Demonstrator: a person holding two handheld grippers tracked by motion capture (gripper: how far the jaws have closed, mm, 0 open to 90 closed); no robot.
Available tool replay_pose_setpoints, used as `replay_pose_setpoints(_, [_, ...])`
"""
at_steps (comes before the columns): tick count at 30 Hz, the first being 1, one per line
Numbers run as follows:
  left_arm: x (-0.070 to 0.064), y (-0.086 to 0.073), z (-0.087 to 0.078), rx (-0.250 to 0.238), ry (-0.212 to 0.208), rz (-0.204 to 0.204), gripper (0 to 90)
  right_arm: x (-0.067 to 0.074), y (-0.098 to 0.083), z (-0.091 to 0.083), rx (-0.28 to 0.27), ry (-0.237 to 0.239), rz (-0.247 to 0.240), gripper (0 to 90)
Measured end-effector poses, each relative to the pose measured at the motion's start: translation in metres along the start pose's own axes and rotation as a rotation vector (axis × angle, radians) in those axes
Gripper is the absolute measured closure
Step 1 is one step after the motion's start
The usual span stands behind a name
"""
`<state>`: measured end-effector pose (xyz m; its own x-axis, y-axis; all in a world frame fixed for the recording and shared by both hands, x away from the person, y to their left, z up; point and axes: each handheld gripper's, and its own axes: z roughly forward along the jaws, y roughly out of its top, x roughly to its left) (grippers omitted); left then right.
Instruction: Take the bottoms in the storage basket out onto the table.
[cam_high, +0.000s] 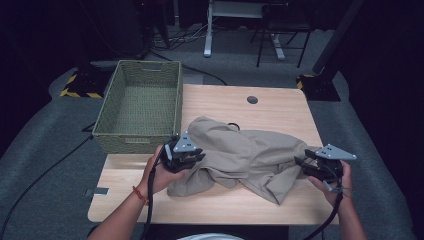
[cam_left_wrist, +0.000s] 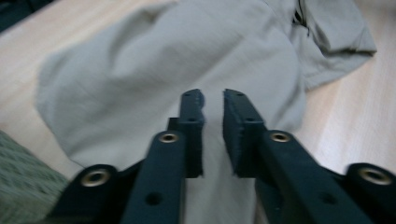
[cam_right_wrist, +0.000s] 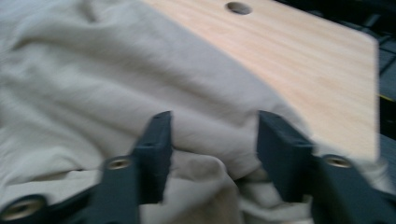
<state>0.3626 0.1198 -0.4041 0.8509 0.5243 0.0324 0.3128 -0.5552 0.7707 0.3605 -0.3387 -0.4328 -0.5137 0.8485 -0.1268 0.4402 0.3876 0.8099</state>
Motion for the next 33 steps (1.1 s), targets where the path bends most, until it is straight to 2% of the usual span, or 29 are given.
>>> replay_pose_setpoints(1, [-0.004,-0.003,0.0,0.001,-0.033,0.007,73.6,0.002,-0.003,-0.001,-0.004,0.013,-0.004,43.7])
replay_pose_setpoints(2, [-0.009,-0.006,0.001,0.007,-0.064,0.015,69.8,0.005,-0.005,-0.002,0.005,0.012,-0.01,42.4])
replay_pose_setpoints(3, [-0.016,-0.008,0.002,0.019,-0.077,0.028,65.7,0.007,-0.006,-0.004,0.013,0.002,-0.018,39.7])
replay_pose_setpoints(4, [-0.022,-0.01,0.003,0.023,-0.111,0.046,63.3,0.011,-0.007,-0.008,0.005,0.005,-0.027,39.3])
replay_pose_setpoints(5, [-0.028,-0.012,0.006,0.028,-0.16,0.071,60.3,0.015,-0.008,-0.012,-0.015,0.035,-0.022,40.0])
replay_pose_setpoints(6, [-0.036,-0.014,0.011,0.039,-0.19,0.083,57.8,0.022,-0.009,-0.015,-0.029,0.063,-0.019,39.9])
replay_pose_setpoints(8, [-0.048,-0.015,0.025,0.092,-0.186,0.121,50.7,0.04,-0.009,-0.02,-0.034,0.101,-0.061,40.1])
replay_pose_setpoints(9, [-0.051,-0.016,0.033,0.105,-0.188,0.124,49.2,0.05,-0.01,-0.019,-0.031,0.136,-0.09,40.2])
replay_pose_setpoints(11, [-0.052,-0.018,0.048,0.123,-0.194,0.099,44.0,0.069,-0.014,-0.016,-0.009,0.212,-0.132,39.9])
replay_pose_setpoints(12, [-0.052,-0.02,0.057,0.136,-0.183,0.072,40.5,0.077,-0.016,-0.013,0.011,0.245,-0.153,39.3])
replay_pose_setpoints(13, [-0.051,-0.02,0.062,0.148,-0.174,0.072,39.4,0.083,-0.02,-0.008,0.034,0.276,-0.181,39.4])
replay_pose_setpoints(15, [-0.049,-0.023,0.074,0.171,-0.16,0.073,36.8,0.088,-0.029,0.003,0.085,0.325,-0.183,39.9])
replay_pose_setpoints(16, [-0.047,-0.024,0.079,0.181,-0.144,0.064,36.8,0.089,-0.032,0.007,0.101,0.335,-0.188,40.0])
replay_pose_setpoints(18, [-0.041,-0.025,0.086,0.187,-0.137,0.037,37.2,0.09,-0.039,0.018,0.135,0.353,-0.167,40.2])
replay_pose_setpoints(20, [-0.035,-0.025,0.093,0.204,-0.116,0.041,40.9,0.09,-0.042,0.028,0.155,0.353,-0.179,39.4])
replay_pose_setpoints(21, [-0.033,-0.025,0.097,0.214,-0.106,0.04,45.0,0.089,-0.041,0.031,0.152,0.359,-0.16,40.7])
replay_pose_setpoints(23, [-0.027,-0.024,0.101,0.212,-0.115,0.05,55.7,0.084,-0.039,0.038,0.141,0.363,-0.136,42.0])
replay_pose_setpoints(26, [-0.018,-0.019,0.106,0.214,-0.092,0.057,66.0,0.079,-0.034,0.048,0.129,0.344,-0.106,43.0])
replay_pose_setpoints(29, [-0.009,-0.014,0.112,0.221,-0.087,0.062,83.2,0.077,-0.028,0.057,0.132,0.318,-0.099,42.8])
replay_pose_setpoints(31, [-0.004,-0.01,0.115,0.231,-0.091,0.062,87.6,0.074,-0.024,0.063,0.137,0.297,-0.09,42.6])
replay_pose_setpoints(33, [-0.002,-0.004,0.115,0.237,-0.091,0.093,88.6,0.072,-0.02,0.068,0.136,0.278,-0.074,46.2])
